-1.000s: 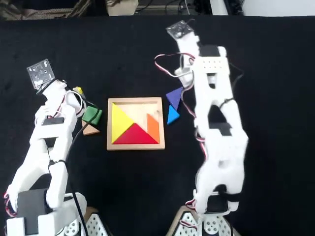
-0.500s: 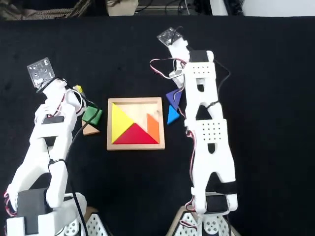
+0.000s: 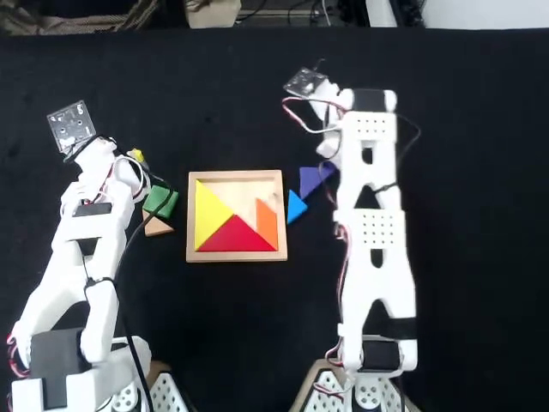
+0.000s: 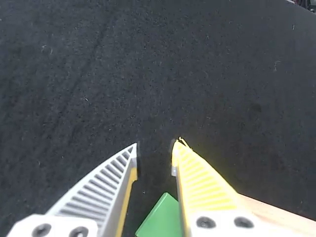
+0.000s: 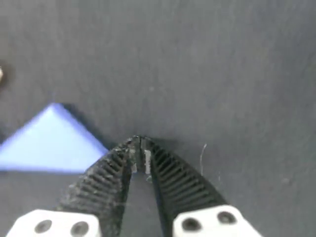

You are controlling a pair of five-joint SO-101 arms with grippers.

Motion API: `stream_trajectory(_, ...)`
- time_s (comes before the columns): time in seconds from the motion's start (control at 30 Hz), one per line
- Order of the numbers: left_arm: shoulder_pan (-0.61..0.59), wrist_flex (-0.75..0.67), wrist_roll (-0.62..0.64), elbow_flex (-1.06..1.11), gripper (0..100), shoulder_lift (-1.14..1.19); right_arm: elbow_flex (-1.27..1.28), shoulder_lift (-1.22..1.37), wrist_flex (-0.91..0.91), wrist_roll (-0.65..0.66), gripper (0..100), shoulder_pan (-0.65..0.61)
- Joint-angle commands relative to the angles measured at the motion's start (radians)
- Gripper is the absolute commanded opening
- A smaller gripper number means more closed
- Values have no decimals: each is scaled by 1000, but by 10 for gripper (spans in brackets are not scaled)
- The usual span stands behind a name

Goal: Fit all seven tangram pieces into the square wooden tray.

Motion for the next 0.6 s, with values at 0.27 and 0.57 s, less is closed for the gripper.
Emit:
stream_trajectory(0.27, 8, -23, -6, -54, 123, -3, 881, -599, 17, 282, 11, 60)
stream_trajectory(0.57, 8, -18, -6, -54, 123, -5, 1181, -926, -370, 40, 18, 31)
